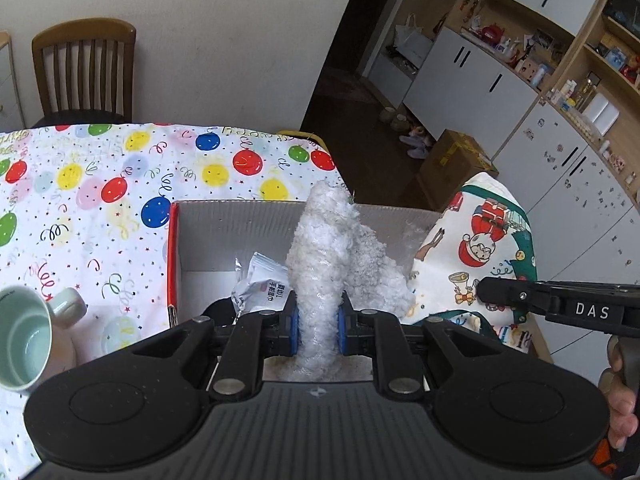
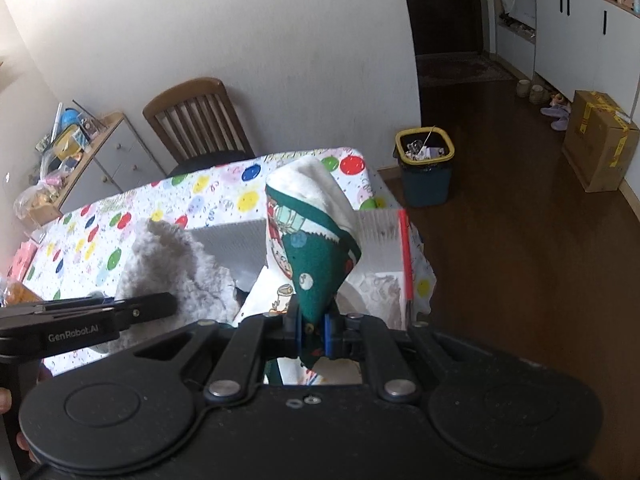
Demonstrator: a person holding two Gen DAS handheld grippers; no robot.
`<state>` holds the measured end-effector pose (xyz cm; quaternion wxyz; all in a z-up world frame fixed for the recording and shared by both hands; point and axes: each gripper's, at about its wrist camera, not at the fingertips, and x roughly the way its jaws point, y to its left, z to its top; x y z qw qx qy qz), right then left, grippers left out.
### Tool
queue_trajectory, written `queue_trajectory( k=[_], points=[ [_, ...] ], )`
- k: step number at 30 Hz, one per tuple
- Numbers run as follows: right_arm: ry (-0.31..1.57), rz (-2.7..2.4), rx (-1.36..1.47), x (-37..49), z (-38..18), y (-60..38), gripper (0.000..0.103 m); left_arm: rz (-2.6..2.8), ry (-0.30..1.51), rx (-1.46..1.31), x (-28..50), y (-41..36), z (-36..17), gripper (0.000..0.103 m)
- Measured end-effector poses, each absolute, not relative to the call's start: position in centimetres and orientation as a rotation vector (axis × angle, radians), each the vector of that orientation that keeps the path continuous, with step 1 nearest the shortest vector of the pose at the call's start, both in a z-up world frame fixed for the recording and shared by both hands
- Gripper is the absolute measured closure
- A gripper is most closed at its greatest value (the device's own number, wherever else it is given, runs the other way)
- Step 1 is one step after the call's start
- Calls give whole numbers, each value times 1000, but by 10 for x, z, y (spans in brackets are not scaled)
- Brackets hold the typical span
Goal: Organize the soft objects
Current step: 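Carry the grey cloth and tote bag over the red shoebox with both tools, then open both tools to drop the cloth and tote bag into the box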
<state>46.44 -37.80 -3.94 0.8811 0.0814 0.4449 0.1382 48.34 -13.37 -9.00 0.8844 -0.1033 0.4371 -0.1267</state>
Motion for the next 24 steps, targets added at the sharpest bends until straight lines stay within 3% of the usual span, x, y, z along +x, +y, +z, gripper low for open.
queue_trajectory(
  k=[9, 15, 19, 24],
  points=[
    [963, 268, 148, 475, -57, -371, 90, -241, 957, -193, 495, -131, -115, 86],
    [983, 220, 124, 482, -67, -367, 78, -251, 961, -155, 500, -134, -117, 86],
    [973, 219, 97, 479, -67, -368, 61, -243, 956, -149, 501, -134, -116, 78],
    [957, 231, 99, 475, -63, -375, 52, -239, 949, -133, 499, -134, -112, 73]
  ],
)
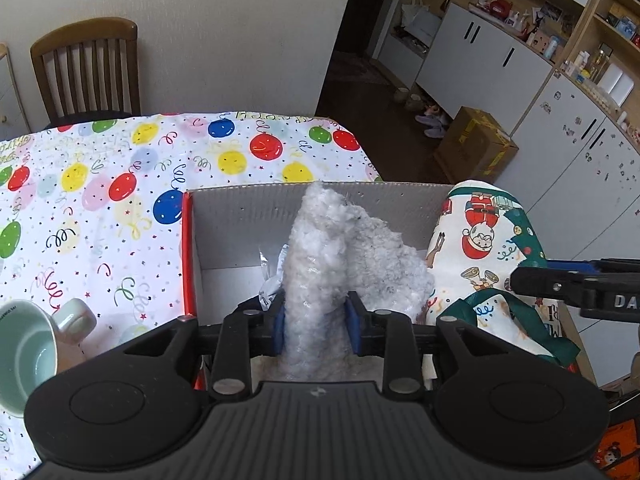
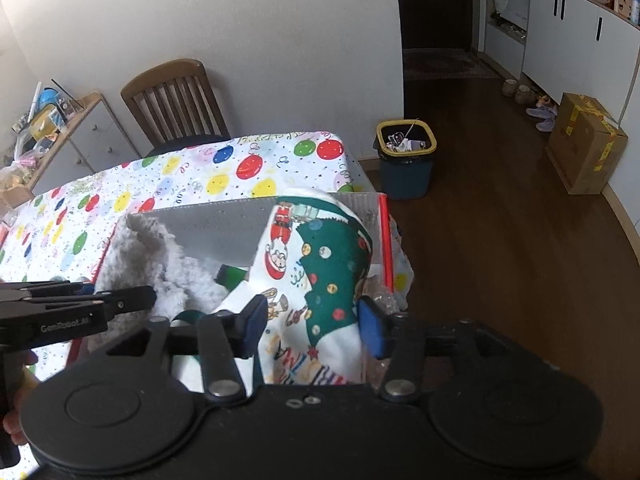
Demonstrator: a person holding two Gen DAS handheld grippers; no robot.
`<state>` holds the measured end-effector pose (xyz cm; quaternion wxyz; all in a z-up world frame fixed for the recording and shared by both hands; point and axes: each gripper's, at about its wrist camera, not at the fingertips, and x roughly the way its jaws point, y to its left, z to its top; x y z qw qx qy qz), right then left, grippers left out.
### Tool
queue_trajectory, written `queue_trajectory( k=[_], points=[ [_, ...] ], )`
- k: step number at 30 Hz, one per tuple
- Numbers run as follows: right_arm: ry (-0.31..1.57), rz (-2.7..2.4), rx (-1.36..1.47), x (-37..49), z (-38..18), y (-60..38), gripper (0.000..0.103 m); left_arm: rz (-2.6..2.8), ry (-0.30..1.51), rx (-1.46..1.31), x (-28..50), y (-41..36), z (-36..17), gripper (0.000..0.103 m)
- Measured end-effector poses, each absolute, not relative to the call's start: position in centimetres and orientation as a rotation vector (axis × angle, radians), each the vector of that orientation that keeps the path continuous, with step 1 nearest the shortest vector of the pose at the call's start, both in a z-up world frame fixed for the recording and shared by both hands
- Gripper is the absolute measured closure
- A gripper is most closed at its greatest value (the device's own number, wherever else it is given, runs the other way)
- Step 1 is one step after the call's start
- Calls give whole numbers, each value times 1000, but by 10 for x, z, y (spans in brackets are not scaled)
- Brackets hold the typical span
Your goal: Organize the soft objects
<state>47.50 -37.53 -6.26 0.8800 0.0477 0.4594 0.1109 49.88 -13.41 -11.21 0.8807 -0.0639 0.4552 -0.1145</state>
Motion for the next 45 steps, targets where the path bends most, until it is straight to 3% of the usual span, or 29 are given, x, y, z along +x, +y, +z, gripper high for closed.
queue_trajectory(
  k=[1, 3, 4, 5, 24, 27, 39, 45],
  points=[
    [955, 236, 103, 473, -61, -377, 49, -239, 945, -131, 498, -134, -111, 72],
    [943, 243, 102, 471, -57, -379, 45, -233, 936, -125, 495, -134, -108, 55],
    [935, 249, 101, 468, -54, -380, 43, -225, 922, -120, 492, -134, -105, 35],
    [927, 253, 101, 467, -52, -381, 42, -219, 900, -116, 489, -134, -102, 27],
    [730, 326, 96, 404, -2, -378, 21, -290, 709, -4, 406, -149, -23, 26],
    [695, 337, 96, 391, 3, -375, 18, -304, 689, 0, 389, -149, -14, 21],
    [532, 341, 27, 330, 23, -363, 1, -343, 628, -39, 330, -141, -3, 16],
    [487, 328, -1, 306, 21, -356, 0, -357, 596, -76, 306, -135, -1, 2]
  ],
)
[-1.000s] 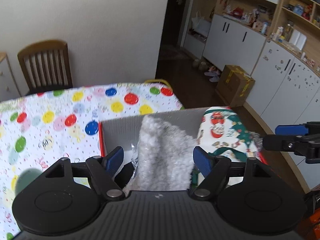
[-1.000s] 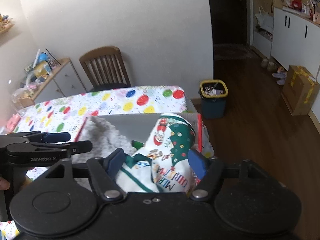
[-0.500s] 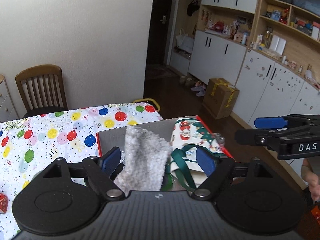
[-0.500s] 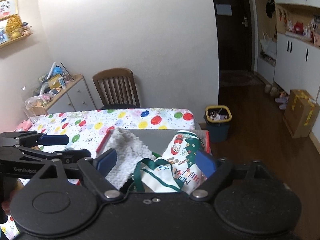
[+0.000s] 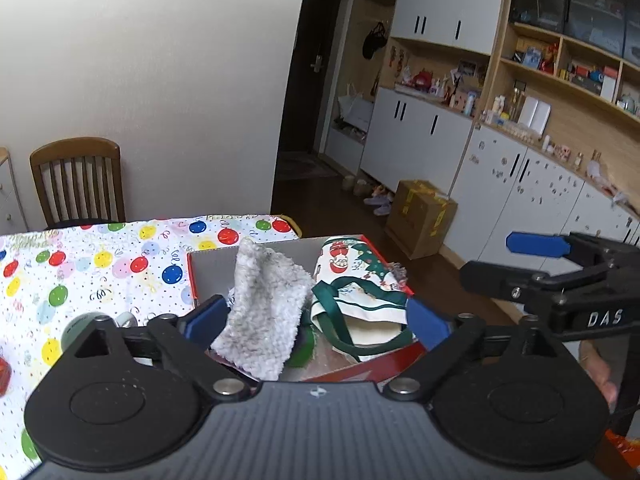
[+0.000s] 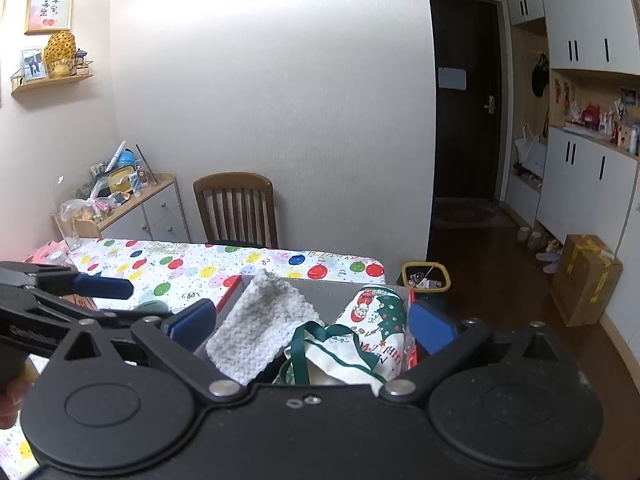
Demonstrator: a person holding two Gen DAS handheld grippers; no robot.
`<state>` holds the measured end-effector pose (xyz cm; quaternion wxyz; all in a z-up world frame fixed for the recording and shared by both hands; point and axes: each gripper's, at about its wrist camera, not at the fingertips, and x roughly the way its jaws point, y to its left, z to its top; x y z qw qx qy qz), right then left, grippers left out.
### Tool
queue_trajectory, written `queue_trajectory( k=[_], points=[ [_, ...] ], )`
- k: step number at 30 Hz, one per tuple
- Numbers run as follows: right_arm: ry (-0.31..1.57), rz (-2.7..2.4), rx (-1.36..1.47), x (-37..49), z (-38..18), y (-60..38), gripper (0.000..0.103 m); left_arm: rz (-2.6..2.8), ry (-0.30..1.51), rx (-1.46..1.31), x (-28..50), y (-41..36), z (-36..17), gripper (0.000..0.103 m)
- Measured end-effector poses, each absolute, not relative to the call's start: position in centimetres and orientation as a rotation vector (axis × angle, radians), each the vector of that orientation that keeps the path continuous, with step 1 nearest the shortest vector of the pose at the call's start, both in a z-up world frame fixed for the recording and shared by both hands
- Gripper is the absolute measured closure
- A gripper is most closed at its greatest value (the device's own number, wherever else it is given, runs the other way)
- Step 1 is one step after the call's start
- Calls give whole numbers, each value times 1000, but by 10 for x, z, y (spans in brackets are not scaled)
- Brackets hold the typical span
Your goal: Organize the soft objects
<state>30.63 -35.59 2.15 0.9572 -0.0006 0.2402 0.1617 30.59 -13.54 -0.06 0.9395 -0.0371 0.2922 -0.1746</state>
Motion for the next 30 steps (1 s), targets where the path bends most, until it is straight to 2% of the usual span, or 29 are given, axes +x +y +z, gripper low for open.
queue_trajectory(
  k=[30],
  points=[
    [501, 345, 36, 267, 6, -341, 0, -296, 549, -52, 271, -130, -5, 1]
  ],
)
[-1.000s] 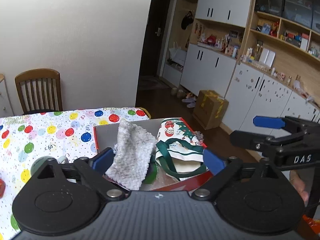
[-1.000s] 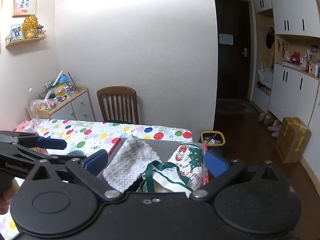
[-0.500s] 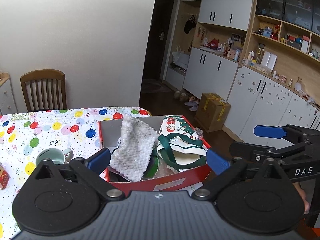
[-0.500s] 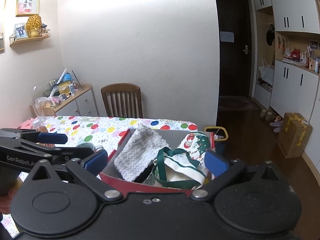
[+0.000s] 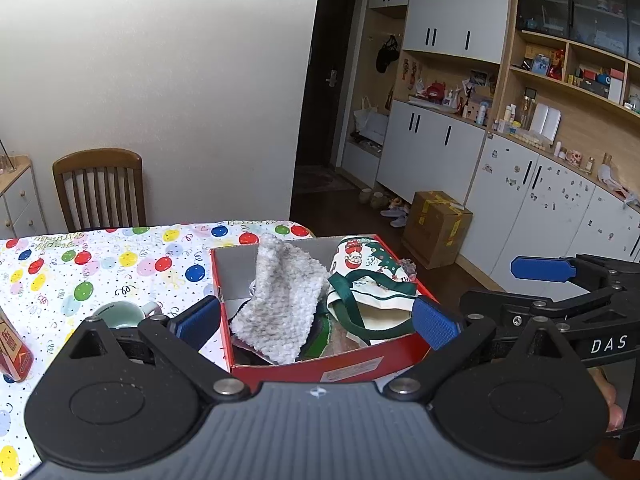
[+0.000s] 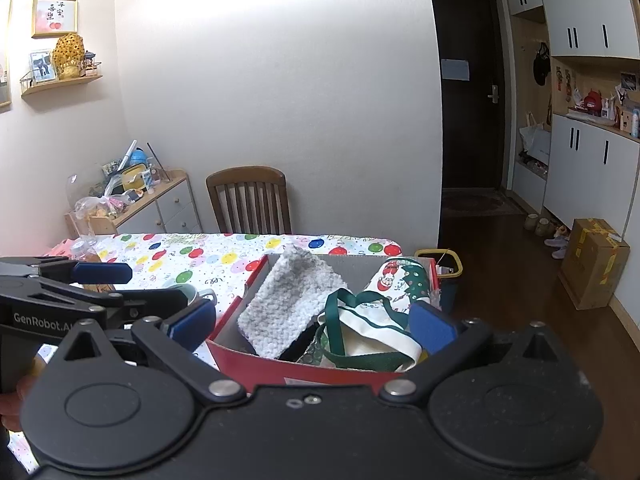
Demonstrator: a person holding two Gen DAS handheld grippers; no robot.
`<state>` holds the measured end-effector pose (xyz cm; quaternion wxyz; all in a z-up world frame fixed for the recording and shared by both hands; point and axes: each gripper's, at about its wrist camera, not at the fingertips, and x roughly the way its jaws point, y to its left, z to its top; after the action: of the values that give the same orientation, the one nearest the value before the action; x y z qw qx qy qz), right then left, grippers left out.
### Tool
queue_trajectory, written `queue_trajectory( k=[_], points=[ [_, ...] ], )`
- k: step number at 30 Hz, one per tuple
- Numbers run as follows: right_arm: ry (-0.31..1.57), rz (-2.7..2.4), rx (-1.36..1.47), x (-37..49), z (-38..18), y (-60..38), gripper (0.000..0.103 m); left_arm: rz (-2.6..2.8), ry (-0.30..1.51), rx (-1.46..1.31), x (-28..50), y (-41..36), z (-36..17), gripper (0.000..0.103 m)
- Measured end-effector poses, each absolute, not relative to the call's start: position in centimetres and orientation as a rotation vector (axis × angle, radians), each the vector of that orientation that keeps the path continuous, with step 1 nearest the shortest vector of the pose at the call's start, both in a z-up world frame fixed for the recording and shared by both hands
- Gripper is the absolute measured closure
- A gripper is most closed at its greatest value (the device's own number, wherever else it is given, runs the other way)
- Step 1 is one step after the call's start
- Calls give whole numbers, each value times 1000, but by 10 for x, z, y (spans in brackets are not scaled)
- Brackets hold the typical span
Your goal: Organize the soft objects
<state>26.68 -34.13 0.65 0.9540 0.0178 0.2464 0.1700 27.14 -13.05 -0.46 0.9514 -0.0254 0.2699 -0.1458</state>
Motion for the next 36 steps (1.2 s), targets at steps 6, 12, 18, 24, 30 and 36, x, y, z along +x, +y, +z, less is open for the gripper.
queue_trajectory(
  k=[6, 12, 18, 24, 30, 36],
  points=[
    [501, 346, 40, 267, 7, -342, 0, -299, 557, -55, 273, -130, -6, 1],
    [504, 348, 46, 268, 7, -343, 0, -300, 561, -59, 274, -130, -6, 1],
    [501, 347, 44, 268, 7, -342, 0, -301, 561, -58, 275, -130, -6, 1],
    [503, 349, 45, 269, 7, -342, 0, -304, 566, -58, 276, -130, -6, 1],
    [508, 351, 50, 268, 7, -342, 0, -304, 567, -57, 277, -130, -6, 1],
    [510, 351, 53, 269, 6, -343, 0, -307, 570, -55, 278, -132, -6, 1]
  ],
)
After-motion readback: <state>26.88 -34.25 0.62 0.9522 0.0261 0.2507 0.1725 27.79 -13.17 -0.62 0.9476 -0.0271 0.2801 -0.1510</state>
